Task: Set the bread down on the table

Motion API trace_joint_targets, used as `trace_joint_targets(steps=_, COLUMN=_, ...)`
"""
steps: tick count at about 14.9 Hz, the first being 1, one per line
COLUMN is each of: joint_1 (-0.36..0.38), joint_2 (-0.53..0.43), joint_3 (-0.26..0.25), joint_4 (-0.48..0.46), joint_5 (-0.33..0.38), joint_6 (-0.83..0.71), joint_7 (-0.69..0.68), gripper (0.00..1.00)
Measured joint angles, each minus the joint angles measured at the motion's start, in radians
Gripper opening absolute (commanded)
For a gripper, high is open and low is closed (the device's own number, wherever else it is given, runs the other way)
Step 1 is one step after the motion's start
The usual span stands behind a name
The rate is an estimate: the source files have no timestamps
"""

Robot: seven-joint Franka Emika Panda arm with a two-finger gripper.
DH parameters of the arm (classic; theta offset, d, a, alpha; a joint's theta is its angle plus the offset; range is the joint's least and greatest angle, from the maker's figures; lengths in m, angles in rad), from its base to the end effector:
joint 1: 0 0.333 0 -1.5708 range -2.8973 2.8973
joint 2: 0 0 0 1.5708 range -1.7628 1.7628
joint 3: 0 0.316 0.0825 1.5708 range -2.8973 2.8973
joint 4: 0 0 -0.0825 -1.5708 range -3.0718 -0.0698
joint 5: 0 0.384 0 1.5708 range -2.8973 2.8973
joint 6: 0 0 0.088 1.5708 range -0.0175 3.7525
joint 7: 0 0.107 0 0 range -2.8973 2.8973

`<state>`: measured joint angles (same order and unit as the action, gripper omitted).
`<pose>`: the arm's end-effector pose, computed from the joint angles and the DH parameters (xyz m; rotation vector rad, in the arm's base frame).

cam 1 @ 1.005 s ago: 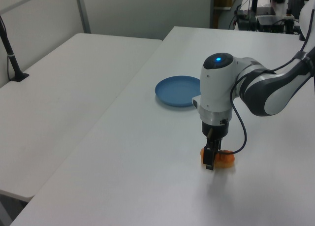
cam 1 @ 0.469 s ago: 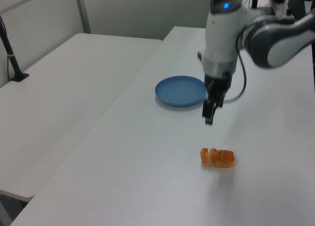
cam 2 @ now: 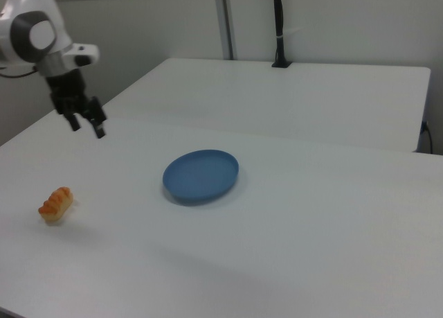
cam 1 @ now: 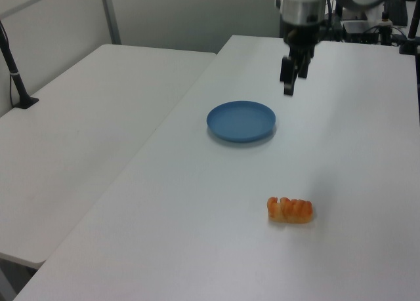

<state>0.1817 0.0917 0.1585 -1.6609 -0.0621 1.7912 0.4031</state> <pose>0.5643 0.1904 0.5490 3.1106 -0.0801 0.0839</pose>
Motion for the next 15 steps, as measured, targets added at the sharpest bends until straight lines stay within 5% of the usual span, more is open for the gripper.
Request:
trace_joint_targets(steps=7, joint_1=-0.029, joint_2=-0.031, joint_3=-0.261, joint_4=0.001, joint_5=0.015, joint_6=-0.031, joint_7=-0.235, gripper=1.00)
trace_joint_targets(steps=11, joint_1=-0.040, joint_2=-0.031, joint_3=-0.321, joint_4=-0.001, joint_5=0.016, joint_6=-0.031, joint_7=-0.264, gripper=1.00)
trace_joint_targets(steps=15, joint_1=-0.055, joint_2=-0.031, joint_3=-0.327, joint_4=-0.006, joint_5=0.015, joint_6=-0.033, joint_7=-0.264, gripper=1.00)
